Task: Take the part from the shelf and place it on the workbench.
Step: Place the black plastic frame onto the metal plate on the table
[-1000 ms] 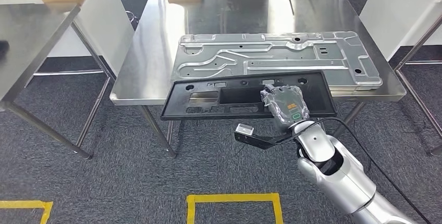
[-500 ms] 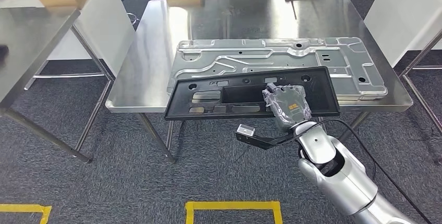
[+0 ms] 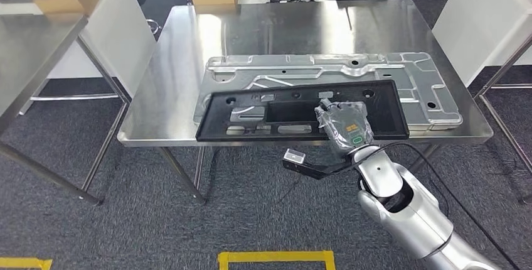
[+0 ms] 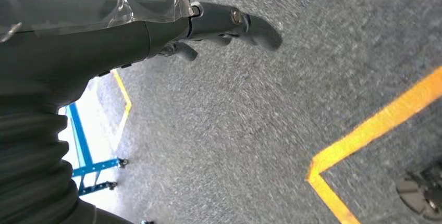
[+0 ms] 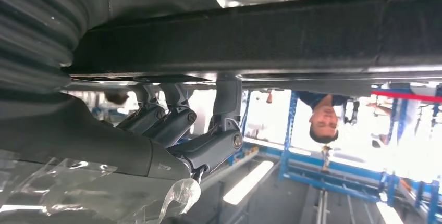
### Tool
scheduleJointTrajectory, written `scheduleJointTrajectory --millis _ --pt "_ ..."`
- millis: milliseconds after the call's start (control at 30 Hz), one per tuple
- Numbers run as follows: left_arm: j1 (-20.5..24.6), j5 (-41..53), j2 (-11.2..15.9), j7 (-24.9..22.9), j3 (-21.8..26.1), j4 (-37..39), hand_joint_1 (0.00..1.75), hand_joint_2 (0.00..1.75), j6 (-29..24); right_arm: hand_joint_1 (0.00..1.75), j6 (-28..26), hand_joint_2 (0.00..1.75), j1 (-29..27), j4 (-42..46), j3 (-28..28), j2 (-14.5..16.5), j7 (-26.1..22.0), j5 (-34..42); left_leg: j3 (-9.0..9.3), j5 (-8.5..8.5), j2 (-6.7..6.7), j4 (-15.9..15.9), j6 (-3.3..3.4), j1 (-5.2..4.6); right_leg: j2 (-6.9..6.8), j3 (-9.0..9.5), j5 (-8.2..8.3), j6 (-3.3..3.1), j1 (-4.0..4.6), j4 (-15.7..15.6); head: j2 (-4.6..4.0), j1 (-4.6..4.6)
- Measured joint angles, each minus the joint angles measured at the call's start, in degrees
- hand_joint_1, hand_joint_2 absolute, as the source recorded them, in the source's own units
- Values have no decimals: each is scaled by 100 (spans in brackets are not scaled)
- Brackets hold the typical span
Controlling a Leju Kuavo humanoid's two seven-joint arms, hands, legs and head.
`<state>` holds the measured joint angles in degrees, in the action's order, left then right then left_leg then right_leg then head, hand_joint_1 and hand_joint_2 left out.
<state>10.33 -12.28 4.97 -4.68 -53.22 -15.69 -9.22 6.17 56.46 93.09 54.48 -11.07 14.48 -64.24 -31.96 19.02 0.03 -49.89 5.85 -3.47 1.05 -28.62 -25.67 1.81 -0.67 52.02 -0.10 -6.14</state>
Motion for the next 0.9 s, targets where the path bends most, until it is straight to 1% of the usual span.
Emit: scheduleJointTrajectory --millis 33,67,100,133,167,200,233,267,300,333,367,400,433,500,533,567,600,633,667,700,733,767,800,833,867,900 --pt "-7 0 -5 0 0 0 0 175 1 175 1 175 2 1 -1 2 1 -2 30 12 0 19 -30 14 -9 11 -38 19 4 40 0 0" --pt "-13 0 -4 2 0 0 0 175 1 175 1 175 9 3 -2 4 2 -4 64 22 3 38 -20 33 -15 -35 -127 43 10 175 0 1" --pt "-15 1 -5 3 0 0 0 175 1 175 2 175 12 5 -3 4 4 -5 96 30 8 55 -5 59 -26 -154 -266 69 13 447 -1 -1" --pt "-15 3 -6 4 0 0 0 175 1 175 8 175 9 6 -3 4 7 -6 114 49 6 54 17 69 -35 -358 -444 92 6 846 -1 2" --pt "-16 7 -9 4 0 0 0 175 1 175 18 175 2 7 -2 4 8 -9 127 71 4 50 39 77 -38 -617 -622 113 2 1301 -1 1" --pt "-25 13 -16 4 0 0 0 175 1 175 29 175 -16 7 -2 2 9 -11 144 95 -1 45 44 86 -40 -862 -726 135 -7 1682 -1 1" --pt "-40 19 -25 5 0 0 0 175 2 175 40 175 -37 7 -1 1 10 -14 169 128 -8 36 37 99 -43 -1026 -712 160 -17 1876 -1 2" --pt "-56 29 -32 7 0 0 0 175 2 175 49 175 -53 7 -1 -1 10 -17 204 173 -17 17 16 119 -47 -1063 -558 190 -30 1810 -1 2" --pt "-68 40 -38 11 0 0 0 175 2 175 55 175 -63 7 -1 -2 10 -19 245 229 -25 -13 -16 145 -54 -986 -309 227 -52 1521 0 2" --pt "-73 50 -38 16 0 0 0 175 2 175 62 175 -70 6 -1 -4 10 -21 282 295 -33 -54 -59 161 -68 -834 -25 279 -87 1094 0 4" --pt "-73 60 -20 20 0 3 0 175 -2 175 71 175 -69 7 -1 -11 10 -22 301 373 -40 -110 -99 164 -69 -671 178 326 -127 687 -1 7" --pt "-69 65 -10 28 0 4 0 175 -3 175 82 175 -74 11 -1 -15 11 -21 309 436 -45 -153 -123 157 -62 -553 289 325 -162 403 -1 9" --pt "-67 67 5 37 0 6 0 175 -7 175 92 175 -82 17 -2 -19 12 -21 315 483 -43 -170 -138 144 -53 -486 320 303 -189 248 -1 11" --pt "-68 65 19 58 1 7 0 175 -11 175 109 175 -97 30 -3 -25 16 -19 329 526 -37 -171 -151 142 -31 -458 275 203 -215 214 -1 12" --pt "-73 60 33 64 1 8 0 175 -14 175 112 175 -96 36 -3 -26 14 -18 325 558 -33 -203 -180 147 -31 -452 260 179 -223 216 -1 11" --pt "-73 53 40 67 2 8 0 175 -16 175 115 175 -91 43 -3 -26 12 -16 266 635 -33 -351 -223 163 -33 -436 248 160 -232 215 -1 11" --pt "-70 46 48 64 2 8 0 175 -18 175 118 175 -82 49 -3 -23 11 -14 134 761 -31 -633 -270 188 -35 -417 234 141 -239 212 -1 10" --pt "-68 37 50 63 2 7 0 175 -20 175 119 175 -73 55 -3 -20 9 -11 -71 921 -29 -1034 -316 215 -37 -394 218 125 -235 206 -1 10" --pt "-63 27 45 62 2 7 0 175 -20 175 120 175 -70 57 -3 -18 10 -9 -330 1085 -27 -1505 -348 247 -40 -371 198 114 -232 204 -1 10" --pt "-66 20 41 61 2 7 0 175 -15 175 120 175 -70 57 -3 -17 10 -8 -578 1194 -27 -1908 -361 268 -39 -349 176 106 -225 203 -1 10" --pt "-74 13 34 61 1 7 0 175 -11 175 121 175 -75 57 -2 -17 10 -7 -753 1202 -27 -2134 -353 277 -36 -319 152 101 -215 203 -1 11" --pt "-81 8 27 61 1 7 0 175 -7 175 122 175 -79 57 -2 -16 8 -5 -818 1091 -29 -2126 -321 273 -32 -278 126 96 -197 198 -1 11" --pt "-85 4 21 61 1 7 0 175 -4 175 122 175 -81 59 -1 -14 7 -5 -756 868 -30 -1862 -261 255 -27 -221 102 88 -175 180 -1 11" --pt "-86 2 19 61 2 7 0 175 -6 175 122 175 -81 62 -2 -11 7 -5 -602 584 -32 -1423 -167 219 -24 -154 83 78 -159 145 -1 11" --pt "-84 0 27 56 3 8 0 175 -9 175 121 175 -72 66 -3 -10 7 -5 -420 316 -35 -934 -55 158 -22 -89 70 74 -146 101 -1 12" --pt "-81 -1 37 50 5 10 0 175 -13 175 121 175 -63 69 -3 -9 9 -5 -272 122 -41 -514 36 68 -25 -38 56 80 -136 63 -1 11"
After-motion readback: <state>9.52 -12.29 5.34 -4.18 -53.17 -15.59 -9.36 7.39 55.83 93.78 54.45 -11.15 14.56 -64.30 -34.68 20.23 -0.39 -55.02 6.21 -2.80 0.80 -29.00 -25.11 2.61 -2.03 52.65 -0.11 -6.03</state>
